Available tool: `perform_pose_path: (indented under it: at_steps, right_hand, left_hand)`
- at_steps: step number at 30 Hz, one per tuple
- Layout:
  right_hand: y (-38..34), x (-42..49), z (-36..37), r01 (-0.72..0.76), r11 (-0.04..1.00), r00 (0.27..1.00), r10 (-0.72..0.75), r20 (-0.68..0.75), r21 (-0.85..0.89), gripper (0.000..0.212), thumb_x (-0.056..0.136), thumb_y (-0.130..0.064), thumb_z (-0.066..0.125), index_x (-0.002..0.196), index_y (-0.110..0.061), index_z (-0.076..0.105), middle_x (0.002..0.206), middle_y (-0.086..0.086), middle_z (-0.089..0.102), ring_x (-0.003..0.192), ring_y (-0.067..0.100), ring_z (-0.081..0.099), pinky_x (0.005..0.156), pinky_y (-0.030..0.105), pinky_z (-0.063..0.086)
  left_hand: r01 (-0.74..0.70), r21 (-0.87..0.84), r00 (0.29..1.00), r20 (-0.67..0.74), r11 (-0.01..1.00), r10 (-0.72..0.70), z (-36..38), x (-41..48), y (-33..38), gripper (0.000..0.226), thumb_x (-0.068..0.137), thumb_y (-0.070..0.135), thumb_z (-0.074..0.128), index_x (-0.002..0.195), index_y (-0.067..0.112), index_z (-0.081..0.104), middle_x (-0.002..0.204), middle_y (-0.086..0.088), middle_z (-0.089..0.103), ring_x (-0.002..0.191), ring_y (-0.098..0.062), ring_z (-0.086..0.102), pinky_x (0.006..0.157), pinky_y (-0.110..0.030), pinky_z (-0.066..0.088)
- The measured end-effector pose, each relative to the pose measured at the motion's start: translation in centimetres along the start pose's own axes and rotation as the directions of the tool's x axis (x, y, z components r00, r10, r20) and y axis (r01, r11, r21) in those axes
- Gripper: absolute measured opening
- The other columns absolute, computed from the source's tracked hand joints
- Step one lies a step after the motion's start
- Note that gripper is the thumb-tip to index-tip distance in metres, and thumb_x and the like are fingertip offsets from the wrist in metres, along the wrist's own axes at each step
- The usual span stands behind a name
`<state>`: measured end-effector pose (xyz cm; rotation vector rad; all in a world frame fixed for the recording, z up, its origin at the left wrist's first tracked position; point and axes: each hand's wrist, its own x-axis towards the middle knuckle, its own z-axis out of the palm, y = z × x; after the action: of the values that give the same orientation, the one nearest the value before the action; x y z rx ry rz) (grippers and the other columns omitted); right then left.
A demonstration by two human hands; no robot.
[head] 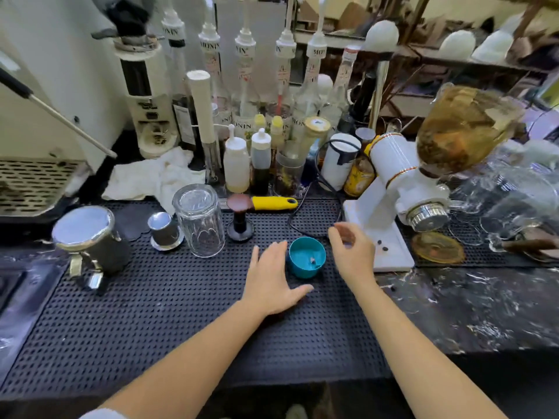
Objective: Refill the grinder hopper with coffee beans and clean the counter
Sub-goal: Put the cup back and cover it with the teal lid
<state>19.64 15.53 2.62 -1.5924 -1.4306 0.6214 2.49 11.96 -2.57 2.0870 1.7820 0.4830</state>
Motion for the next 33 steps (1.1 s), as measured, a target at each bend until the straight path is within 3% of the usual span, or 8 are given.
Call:
perform_pose_path:
  at_steps: [7, 10, 18, 21, 24, 29, 31, 33]
  right_hand:
    - [4.9, -4.6, -1.4, 0.108, 0.977, 0.985, -0.08, 0.151, -0.185, 0.041, 0.089, -0.03, 0.059, 0.124, -0.009, 0.056, 0.13, 0.011, 0.057, 0.122, 0.025, 0.049, 0.102, 0.034, 0.037]
    - [6.2, -4.9, -0.9, 0.223, 0.92, 0.938, -0.112, 0.329, -0.324, 0.066, 0.089, -0.054, 0.046, 0.143, -0.018, 0.033, 0.151, 0.006, 0.033, 0.139, 0.02, 0.027, 0.112, 0.033, 0.021]
    - [7.2, -4.7, 0.4, 0.426, 0.687, 0.836, -0.049, 0.547, -0.589, 0.085, 0.075, -0.08, -0.002, 0.146, -0.034, -0.012, 0.157, 0.009, -0.015, 0.142, 0.025, -0.019, 0.113, 0.042, -0.011]
    - [7.4, -4.8, 0.6, 0.428, 0.676, 0.831, -0.032, 0.556, -0.6, 0.079, 0.074, -0.079, -0.008, 0.138, -0.036, -0.026, 0.154, 0.006, -0.023, 0.14, 0.024, -0.025, 0.111, 0.041, -0.016]
    - [7.4, -4.7, 0.5, 0.41, 0.688, 0.837, -0.024, 0.546, -0.599, 0.074, 0.074, -0.079, -0.011, 0.133, -0.04, -0.032, 0.15, 0.004, -0.028, 0.134, 0.022, -0.034, 0.108, 0.039, -0.022]
    - [5.6, -5.1, 1.7, 0.325, 0.646, 0.862, 0.097, 0.497, -0.69, 0.074, 0.083, -0.069, 0.0, 0.147, -0.033, -0.007, 0.157, 0.01, -0.012, 0.142, 0.028, -0.018, 0.111, 0.044, -0.017]
    - [3.4, -4.4, 2.7, 0.242, 0.671, 0.911, 0.092, 0.403, -0.701, 0.066, 0.09, -0.061, 0.024, 0.145, -0.025, 0.029, 0.155, 0.013, 0.023, 0.143, 0.032, 0.014, 0.114, 0.046, 0.01]
    - [1.1, -2.9, 3.8, 0.189, 0.75, 0.963, -0.015, 0.27, -0.634, 0.053, 0.089, -0.052, 0.045, 0.127, -0.016, 0.054, 0.132, 0.008, 0.056, 0.123, 0.029, 0.049, 0.1, 0.042, 0.039]
  left_hand:
    - [0.25, -0.244, 0.934, -0.193, 0.937, -0.299, 1.5, 1.0, 2.8, 0.071, 0.049, 0.068, 0.064, 0.109, 0.034, 0.045, 0.112, 0.009, 0.061, 0.112, -0.015, 0.052, 0.111, -0.046, 0.025]
    - [0.246, -0.385, 0.931, -0.163, 0.89, -0.328, -0.3, 0.9, 2.4, 0.067, 0.05, 0.056, 0.073, 0.104, 0.042, 0.036, 0.101, 0.006, 0.062, 0.1, -0.02, 0.058, 0.083, -0.037, 0.047]
    - [-0.024, -0.257, 0.949, -0.31, 0.966, -0.059, -10.4, 4.4, 2.0, 0.067, 0.058, 0.044, 0.073, 0.114, 0.026, 0.041, 0.107, 0.001, 0.05, 0.095, -0.011, 0.05, 0.074, -0.016, 0.042]
    - [-0.149, -0.128, 0.959, -0.26, 0.98, 0.112, -14.3, 7.7, 1.6, 0.07, 0.059, 0.033, 0.074, 0.12, 0.014, 0.045, 0.108, -0.006, 0.044, 0.1, -0.017, 0.046, 0.085, -0.034, 0.048]
    - [-0.189, -0.017, 0.977, -0.105, 0.982, 0.187, -17.9, 12.2, 1.1, 0.077, 0.062, 0.03, 0.078, 0.128, 0.019, 0.042, 0.113, -0.007, 0.041, 0.104, -0.02, 0.045, 0.097, -0.037, 0.041]
    - [-0.36, 0.166, 0.93, 0.145, 0.918, 0.338, -21.5, 20.4, 1.7, 0.084, 0.062, 0.033, 0.082, 0.131, 0.019, 0.036, 0.121, -0.01, 0.046, 0.107, -0.027, 0.048, 0.092, -0.038, 0.043]
    - [-0.443, 0.23, 0.89, 0.226, 0.867, 0.395, -21.9, 23.2, 2.2, 0.079, 0.063, 0.039, 0.082, 0.128, 0.021, 0.04, 0.116, -0.009, 0.047, 0.102, -0.028, 0.049, 0.089, -0.038, 0.044]
    - [-0.521, 0.289, 0.846, 0.304, 0.803, 0.439, -22.0, 25.6, 2.7, 0.076, 0.065, 0.041, 0.08, 0.13, 0.024, 0.043, 0.115, -0.009, 0.049, 0.102, -0.028, 0.049, 0.089, -0.04, 0.044]
